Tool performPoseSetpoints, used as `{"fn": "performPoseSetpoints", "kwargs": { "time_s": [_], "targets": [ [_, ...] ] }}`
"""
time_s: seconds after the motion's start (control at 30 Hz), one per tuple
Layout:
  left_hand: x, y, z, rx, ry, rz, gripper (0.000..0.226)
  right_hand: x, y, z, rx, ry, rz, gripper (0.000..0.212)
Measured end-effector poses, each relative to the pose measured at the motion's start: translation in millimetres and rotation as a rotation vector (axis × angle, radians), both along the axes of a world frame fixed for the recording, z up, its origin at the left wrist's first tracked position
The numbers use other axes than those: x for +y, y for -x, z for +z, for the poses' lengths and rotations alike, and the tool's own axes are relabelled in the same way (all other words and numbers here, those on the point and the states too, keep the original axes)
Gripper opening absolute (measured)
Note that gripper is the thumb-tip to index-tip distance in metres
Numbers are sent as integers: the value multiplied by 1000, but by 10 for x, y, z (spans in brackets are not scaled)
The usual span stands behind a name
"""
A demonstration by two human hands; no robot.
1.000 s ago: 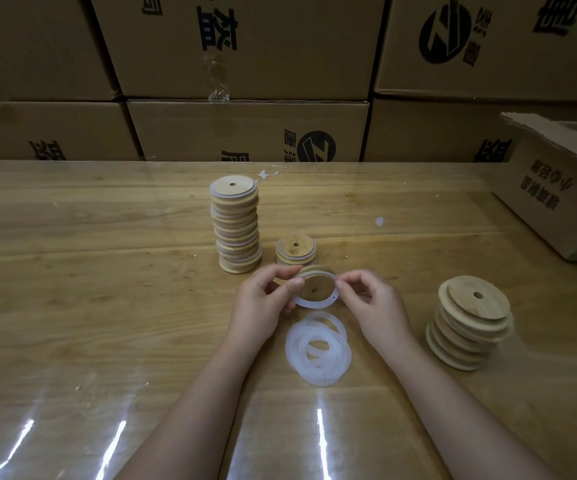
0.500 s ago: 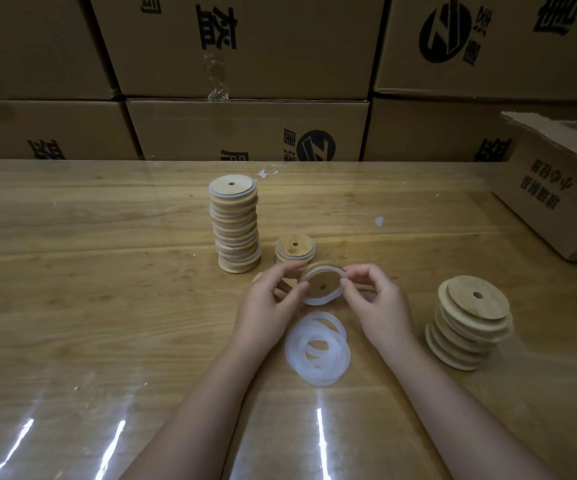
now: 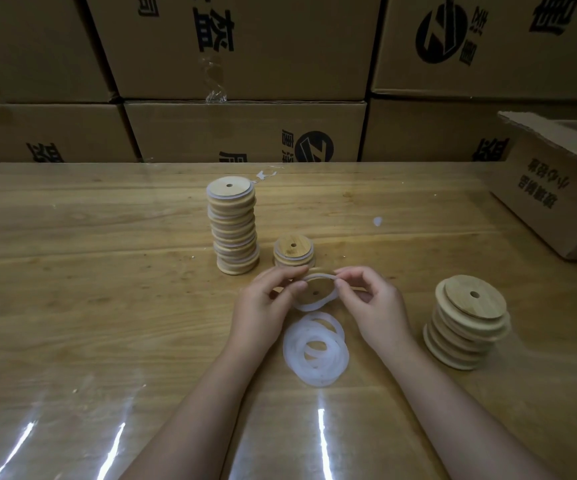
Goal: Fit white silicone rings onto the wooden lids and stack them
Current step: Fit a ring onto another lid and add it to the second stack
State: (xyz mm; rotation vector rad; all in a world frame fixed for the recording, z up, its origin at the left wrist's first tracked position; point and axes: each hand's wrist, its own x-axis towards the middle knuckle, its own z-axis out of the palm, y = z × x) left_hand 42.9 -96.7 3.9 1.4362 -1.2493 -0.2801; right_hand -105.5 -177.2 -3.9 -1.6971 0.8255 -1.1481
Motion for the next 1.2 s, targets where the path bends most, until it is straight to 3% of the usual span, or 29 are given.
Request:
{"fn": "performPoseSetpoints", "kwargs": {
  "time_s": [0.63, 0.8, 0.9, 1.03, 1.2],
  "targets": [
    [-23, -15, -5, -22, -46, 51, 35, -39, 5, -50, 116, -61, 24, 19],
    [-4, 43, 1, -254, 1, 72, 39, 0, -6, -27, 54, 106, -46, 31],
    [6, 51, 7, -338, -19, 77, 39, 19, -12, -11, 28, 248, -48, 25],
    [-2, 54, -9, -343, -43, 72, 34, 9, -11, -22, 53, 325, -39, 13],
    [-16, 26, -25, -292, -48, 71, 30, 16, -10, -9, 26, 285, -34, 18]
  ]
}}
